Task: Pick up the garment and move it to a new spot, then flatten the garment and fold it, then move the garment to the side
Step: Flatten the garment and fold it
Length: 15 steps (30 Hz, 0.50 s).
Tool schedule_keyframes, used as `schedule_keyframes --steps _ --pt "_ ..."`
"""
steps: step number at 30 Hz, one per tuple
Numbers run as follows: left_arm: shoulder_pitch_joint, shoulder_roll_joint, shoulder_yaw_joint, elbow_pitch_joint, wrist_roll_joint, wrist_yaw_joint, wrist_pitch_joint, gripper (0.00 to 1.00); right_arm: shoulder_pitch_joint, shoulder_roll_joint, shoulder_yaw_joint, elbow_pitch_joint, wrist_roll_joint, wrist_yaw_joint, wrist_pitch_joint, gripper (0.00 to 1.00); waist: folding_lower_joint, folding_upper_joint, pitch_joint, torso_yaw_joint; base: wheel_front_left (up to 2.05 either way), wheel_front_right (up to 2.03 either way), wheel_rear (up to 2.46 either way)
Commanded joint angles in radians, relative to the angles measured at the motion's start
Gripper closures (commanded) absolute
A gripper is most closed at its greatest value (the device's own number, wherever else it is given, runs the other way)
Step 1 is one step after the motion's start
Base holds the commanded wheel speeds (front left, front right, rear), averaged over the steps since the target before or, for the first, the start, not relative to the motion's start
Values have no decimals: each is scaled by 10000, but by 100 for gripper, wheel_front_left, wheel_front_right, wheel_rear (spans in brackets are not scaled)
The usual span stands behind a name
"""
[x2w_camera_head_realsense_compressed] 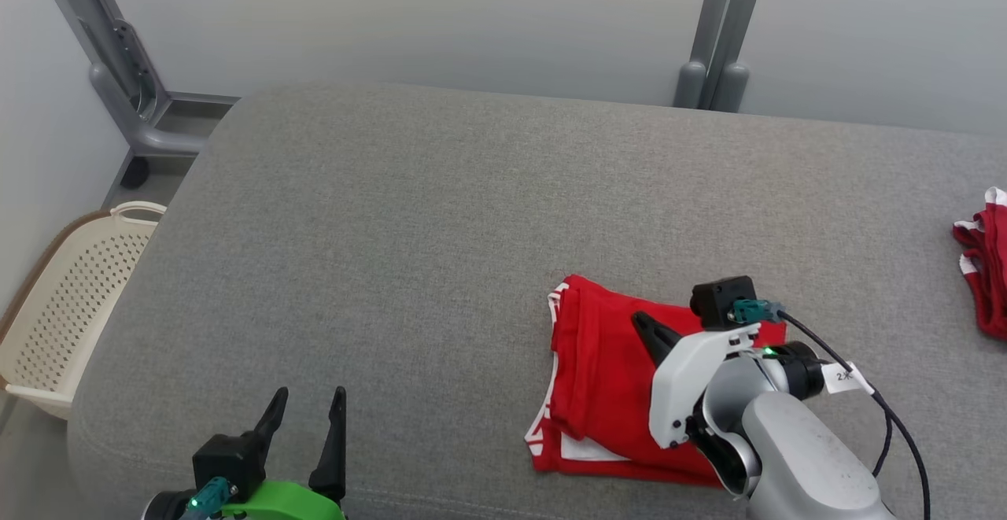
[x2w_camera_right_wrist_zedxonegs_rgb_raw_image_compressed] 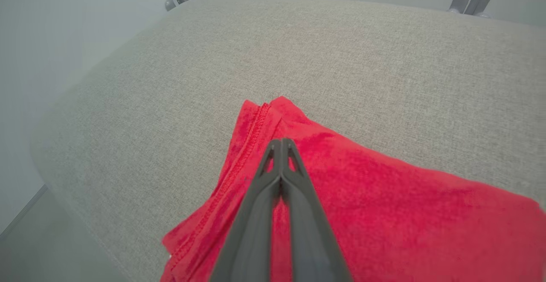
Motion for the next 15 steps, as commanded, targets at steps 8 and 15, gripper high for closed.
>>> schedule_keyframes --steps 8,15 --pt "-215 31 -135 -112 117 -11 -48 0 79 -19 -898 318 -744 -2 -88 100 0 -1 291 256 0 0 0" --pt "-402 -115 -251 -58 188 -52 -60 0 -668 -22 -919 1138 -877 -2 -43 100 0 -1 624 628 0 0 0"
